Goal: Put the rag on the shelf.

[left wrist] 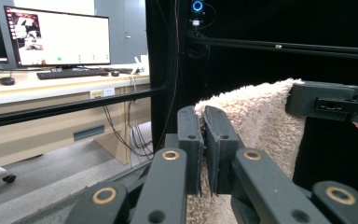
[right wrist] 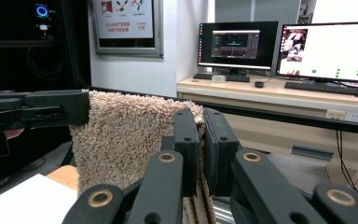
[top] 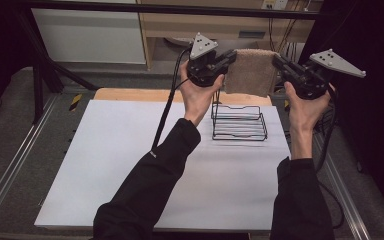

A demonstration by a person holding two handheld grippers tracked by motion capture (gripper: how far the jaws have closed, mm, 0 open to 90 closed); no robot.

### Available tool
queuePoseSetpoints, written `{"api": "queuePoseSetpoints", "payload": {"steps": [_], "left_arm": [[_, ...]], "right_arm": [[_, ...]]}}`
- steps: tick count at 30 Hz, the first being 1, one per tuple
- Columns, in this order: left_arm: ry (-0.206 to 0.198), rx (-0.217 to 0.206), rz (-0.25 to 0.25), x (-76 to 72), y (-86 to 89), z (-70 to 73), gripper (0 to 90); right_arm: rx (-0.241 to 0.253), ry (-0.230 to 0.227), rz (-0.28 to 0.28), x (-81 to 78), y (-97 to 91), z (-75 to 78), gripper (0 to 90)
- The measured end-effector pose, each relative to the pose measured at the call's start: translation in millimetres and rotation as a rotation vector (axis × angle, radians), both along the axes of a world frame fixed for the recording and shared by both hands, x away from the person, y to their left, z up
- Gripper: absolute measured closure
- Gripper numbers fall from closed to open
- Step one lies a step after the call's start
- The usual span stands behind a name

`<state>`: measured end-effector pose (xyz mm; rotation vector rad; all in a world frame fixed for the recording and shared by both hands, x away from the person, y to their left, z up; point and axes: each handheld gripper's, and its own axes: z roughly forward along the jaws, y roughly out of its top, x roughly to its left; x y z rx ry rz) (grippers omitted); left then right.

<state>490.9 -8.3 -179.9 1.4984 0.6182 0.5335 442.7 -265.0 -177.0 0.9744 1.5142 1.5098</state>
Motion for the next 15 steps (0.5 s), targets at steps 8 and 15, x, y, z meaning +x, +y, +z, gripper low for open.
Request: {"api": "queuePoseSetpoints", "payload": {"steps": [8, 15], "left_arm": [[-0.008, 0.001, 0.030, 13.2, 1.5, 1.9, 85.5], [-0.027, 0.021, 0.040, 26.0, -3.9, 4.7, 85.5]], "right_arm": [[-0.008, 0.000, 0.003, 17.5, 3.0, 2.0, 84.9], [-0.009, -0.004, -0.005, 32.1, 0.8, 8.1, 84.9]]}}
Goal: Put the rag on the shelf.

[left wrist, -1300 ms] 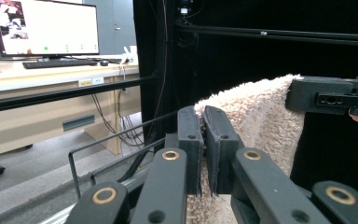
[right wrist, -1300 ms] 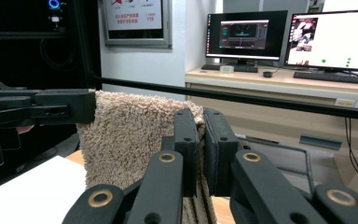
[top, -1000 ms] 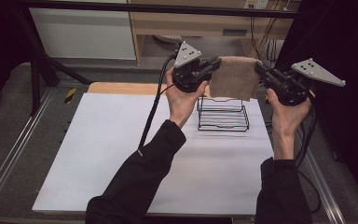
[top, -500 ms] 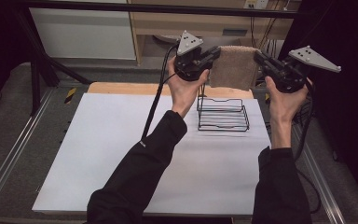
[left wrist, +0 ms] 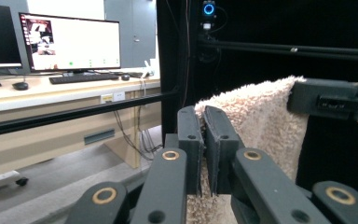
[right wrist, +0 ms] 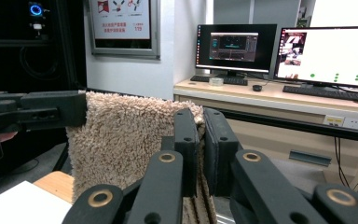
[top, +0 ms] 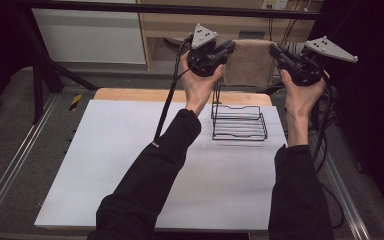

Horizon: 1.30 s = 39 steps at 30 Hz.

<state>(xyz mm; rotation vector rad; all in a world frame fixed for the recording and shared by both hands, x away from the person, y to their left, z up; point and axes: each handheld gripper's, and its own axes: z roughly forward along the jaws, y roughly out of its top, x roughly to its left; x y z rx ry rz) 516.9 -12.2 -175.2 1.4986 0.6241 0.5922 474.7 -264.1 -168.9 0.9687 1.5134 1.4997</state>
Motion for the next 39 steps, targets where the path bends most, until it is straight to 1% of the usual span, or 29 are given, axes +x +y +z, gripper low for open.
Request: {"api": "queuePoseSetpoints", "payload": {"steps": [2, 6, 7, 8, 12, 14, 15, 17, 19, 22, 24, 26, 31, 36, 39], "left_arm": [[-0.004, 0.009, 0.011, 4.5, -1.6, -1.0, 85.5], [0.013, 0.006, 0.008, 13.3, -2.8, -7.8, 85.5], [0.024, 0.004, 0.001, 14.9, -3.7, -10.2, 85.5], [0.018, 0.017, 0.008, 16.1, -3.8, -12.1, 85.4], [0.030, 0.033, 0.001, 18.2, -7.1, -20.5, 85.5], [0.029, 0.045, -0.009, 16.8, -8.0, -24.2, 85.5], [0.035, 0.043, -0.023, 15.6, -8.8, -26.2, 85.4], [0.036, 0.051, -0.035, 12.7, -9.9, -29.4, 85.4], [0.037, 0.066, -0.045, 9.1, -10.8, -32.4, 85.4], [0.036, 0.087, -0.051, 3.8, -11.5, -36.1, 85.3], [0.043, 0.089, -0.057, 0.7, -10.7, -38.4, 85.3], [0.056, 0.089, -0.067, -2.0, -9.8, -40.8, 85.3], [0.073, 0.104, -0.095, -6.5, -8.8, -45.4, 84.9], [0.092, 0.118, -0.111, -9.3, -6.8, -49.4, 84.7], [0.096, 0.129, -0.117, -12.7, -6.0, -51.4, 84.6]], "right_arm": [[0.003, 0.000, -0.003, 4.0, -0.6, -0.3, 84.9], [-0.003, 0.010, -0.003, 12.6, -2.6, -6.1, 84.8], [-0.004, 0.014, -0.002, 14.5, -3.4, -8.5, 84.8], [-0.002, 0.020, -0.001, 16.1, -4.0, -11.0, 84.9], [-0.010, 0.031, 0.002, 21.7, -7.7, -21.3, 84.8], [0.003, 0.044, 0.007, 22.0, -10.7, -26.7, 84.8], [0.011, 0.050, 0.012, 21.6, -12.5, -29.5, 84.8], [0.015, 0.062, 0.017, 20.3, -15.6, -34.7, 84.8], [0.016, 0.073, 0.019, 18.2, -18.0, -38.9, 84.7], [0.007, 0.079, 0.025, 13.5, -19.9, -43.2, 84.7], [0.000, 0.087, 0.029, 10.2, -20.2, -45.7, 84.6], [0.001, 0.094, 0.033, 7.0, -20.4, -47.9, 84.5], [-0.009, 0.096, 0.037, 1.0, -21.8, -51.3, 84.5], [-0.020, 0.110, 0.047, -4.7, -22.2, -54.7, 84.3], [-0.026, 0.114, 0.054, -9.5, -22.5, -56.7, 84.1]]}}
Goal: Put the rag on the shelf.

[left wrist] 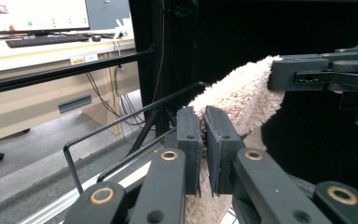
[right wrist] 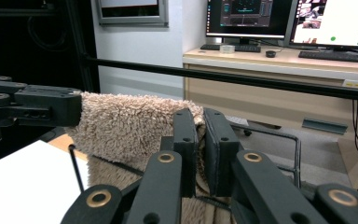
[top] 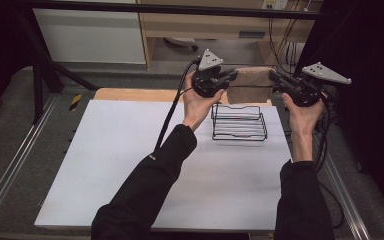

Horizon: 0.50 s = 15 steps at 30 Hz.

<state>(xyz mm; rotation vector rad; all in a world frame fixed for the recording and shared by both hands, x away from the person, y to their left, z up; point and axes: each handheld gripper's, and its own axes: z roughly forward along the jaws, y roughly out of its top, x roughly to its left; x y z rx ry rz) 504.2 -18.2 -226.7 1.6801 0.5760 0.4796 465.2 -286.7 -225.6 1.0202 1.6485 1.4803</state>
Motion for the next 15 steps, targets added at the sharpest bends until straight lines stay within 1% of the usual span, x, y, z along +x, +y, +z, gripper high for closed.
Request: {"api": "queuePoseSetpoints", "payload": {"steps": [3, 5, 10, 15], "left_arm": [[0.012, 0.006, -0.014, -3.4, 1.5, -2.3, 84.3], [0.022, 0.014, -0.023, -5.7, 2.5, -4.4, 84.0], [0.042, 0.039, -0.033, -10.6, 3.8, -9.0, 83.0], [0.047, 0.061, -0.036, -13.8, 3.5, -13.2, 82.2]], "right_arm": [[-0.010, 0.005, 0.006, -5.3, -0.3, -2.9, 83.7], [-0.004, 0.018, 0.018, -8.3, -1.5, -5.9, 83.4], [-0.007, 0.051, 0.039, -14.5, -3.5, -13.8, 82.9], [-0.009, 0.066, 0.045, -16.8, -4.1, -21.2, 82.9]]}}
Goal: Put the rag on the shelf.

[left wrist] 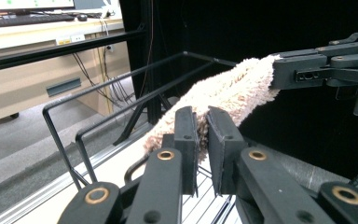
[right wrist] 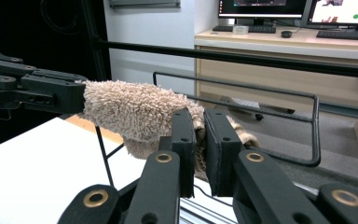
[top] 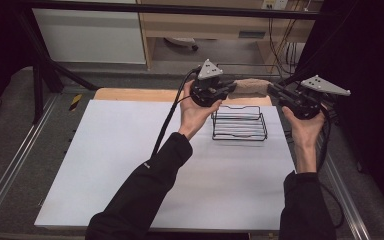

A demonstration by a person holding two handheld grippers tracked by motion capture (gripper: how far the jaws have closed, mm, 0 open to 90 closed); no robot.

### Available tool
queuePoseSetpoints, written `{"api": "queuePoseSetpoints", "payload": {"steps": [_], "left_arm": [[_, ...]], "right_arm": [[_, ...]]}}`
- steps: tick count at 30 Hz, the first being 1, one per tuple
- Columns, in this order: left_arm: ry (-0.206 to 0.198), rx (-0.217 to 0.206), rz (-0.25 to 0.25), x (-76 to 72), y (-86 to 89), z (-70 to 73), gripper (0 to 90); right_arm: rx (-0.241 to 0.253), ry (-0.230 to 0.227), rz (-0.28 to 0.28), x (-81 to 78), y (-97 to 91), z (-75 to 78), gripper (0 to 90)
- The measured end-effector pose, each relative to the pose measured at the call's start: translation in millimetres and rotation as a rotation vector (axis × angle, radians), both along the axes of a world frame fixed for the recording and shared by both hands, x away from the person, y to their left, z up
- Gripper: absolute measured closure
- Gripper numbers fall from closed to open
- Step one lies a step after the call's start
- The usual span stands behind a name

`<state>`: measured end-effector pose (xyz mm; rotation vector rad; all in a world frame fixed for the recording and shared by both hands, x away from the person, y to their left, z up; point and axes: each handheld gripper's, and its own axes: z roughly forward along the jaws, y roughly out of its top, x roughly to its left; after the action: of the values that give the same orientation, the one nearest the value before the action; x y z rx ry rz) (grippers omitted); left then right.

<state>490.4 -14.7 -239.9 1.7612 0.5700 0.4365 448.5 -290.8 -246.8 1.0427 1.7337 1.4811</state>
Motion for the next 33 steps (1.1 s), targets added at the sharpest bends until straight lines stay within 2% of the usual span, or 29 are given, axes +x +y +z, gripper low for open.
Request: {"api": "queuePoseSetpoints", "payload": {"steps": [4, 7, 11, 15, 17, 20, 28, 33], "left_arm": [[0.020, -0.002, -0.011, -0.7, 2.2, 1.0, 79.1], [0.033, -0.031, -0.015, -1.2, 6.1, 7.3, 73.5], [0.047, -0.073, -0.014, 1.7, 8.4, 19.0, 72.2], [0.072, -0.062, -0.014, 6.7, 4.0, 23.3, 76.1], [0.098, -0.057, -0.030, 7.7, 0.8, 20.8, 80.5], [0.125, -0.021, -0.050, 6.6, -4.1, 13.6, 85.0], [0.129, 0.039, -0.053, 5.9, -5.5, 0.8, 87.5], [0.126, 0.051, -0.044, 7.1, -6.1, -2.5, 88.2]], "right_arm": [[-0.002, 0.002, 0.004, 0.1, 0.0, -3.5, 83.0], [-0.010, 0.000, 0.005, 0.0, -0.2, -4.5, 83.1], [-0.016, 0.000, 0.009, -0.2, 0.0, -6.1, 83.1], [-0.030, -0.002, 0.017, -0.1, -0.3, -8.7, 83.0], [-0.031, -0.003, 0.021, -0.4, -0.7, -9.8, 82.8], [-0.036, 0.000, 0.024, -0.7, -0.8, -11.4, 82.4], [-0.063, 0.014, 0.025, 0.1, 1.6, -17.5, 78.7], [-0.062, 0.013, 0.028, -0.9, 2.1, -18.7, 72.7]]}}
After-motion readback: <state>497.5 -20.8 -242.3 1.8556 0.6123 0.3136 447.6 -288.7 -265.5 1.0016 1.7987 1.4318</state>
